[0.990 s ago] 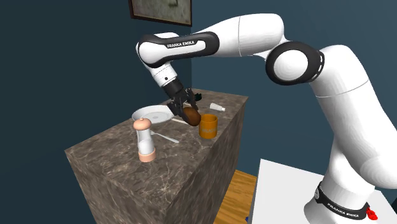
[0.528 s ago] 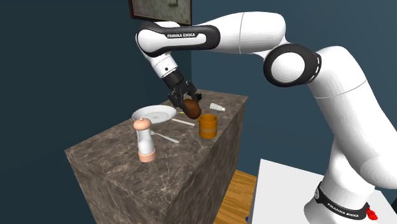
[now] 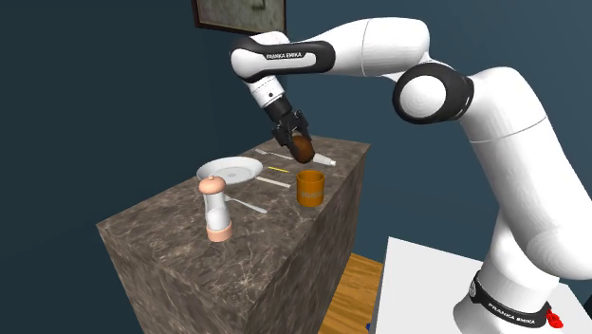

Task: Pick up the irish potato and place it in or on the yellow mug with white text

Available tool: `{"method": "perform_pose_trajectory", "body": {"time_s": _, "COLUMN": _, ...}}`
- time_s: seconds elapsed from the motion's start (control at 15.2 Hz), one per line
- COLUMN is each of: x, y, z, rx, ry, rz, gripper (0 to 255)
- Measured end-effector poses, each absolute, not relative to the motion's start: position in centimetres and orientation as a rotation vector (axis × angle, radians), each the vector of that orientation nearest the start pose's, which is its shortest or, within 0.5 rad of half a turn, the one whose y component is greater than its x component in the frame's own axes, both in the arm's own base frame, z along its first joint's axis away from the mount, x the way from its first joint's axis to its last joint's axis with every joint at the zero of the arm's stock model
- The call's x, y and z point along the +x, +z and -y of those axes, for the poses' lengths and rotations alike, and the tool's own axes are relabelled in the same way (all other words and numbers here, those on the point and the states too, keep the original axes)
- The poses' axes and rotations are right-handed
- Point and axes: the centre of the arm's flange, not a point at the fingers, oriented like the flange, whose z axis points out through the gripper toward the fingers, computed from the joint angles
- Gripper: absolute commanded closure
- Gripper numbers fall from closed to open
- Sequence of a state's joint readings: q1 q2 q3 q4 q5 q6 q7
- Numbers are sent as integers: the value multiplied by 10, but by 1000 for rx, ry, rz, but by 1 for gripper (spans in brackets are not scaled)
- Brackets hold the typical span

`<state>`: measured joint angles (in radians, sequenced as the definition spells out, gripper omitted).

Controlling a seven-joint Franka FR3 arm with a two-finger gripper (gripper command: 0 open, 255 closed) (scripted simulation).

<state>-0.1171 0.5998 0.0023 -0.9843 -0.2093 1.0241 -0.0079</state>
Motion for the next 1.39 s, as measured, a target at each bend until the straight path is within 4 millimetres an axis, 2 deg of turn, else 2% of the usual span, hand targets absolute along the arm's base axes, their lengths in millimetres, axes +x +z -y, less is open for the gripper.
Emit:
{"method": "perform_pose_trajectory", "body": {"time_s": 0.13, "x": 638, "y": 491, "z": 133, "rx": -3163, "ry": 931, "rz": -262, "gripper": 255}}
{"method": "perform_pose_trajectory", "body": {"time_s": 0.33, "x": 632, "y": 492, "z": 161, "rx": -3164, "ry": 930, "rz": -262, "gripper": 255}}
{"method": "perform_pose_trajectory", "body": {"time_s": 0.53, "x": 632, "y": 479, "z": 166, "rx": -3163, "ry": 932, "rz": -260, "gripper": 255}}
{"method": "perform_pose_trajectory", "body": {"time_s": 1.19, "x": 632, "y": 426, "z": 165, "rx": -3163, "ry": 932, "rz": -259, "gripper": 255}}
{"method": "perform_pose_trajectory", "body": {"time_s": 1.39, "x": 632, "y": 419, "z": 166, "rx": -3168, "ry": 922, "rz": -262, "gripper": 255}}
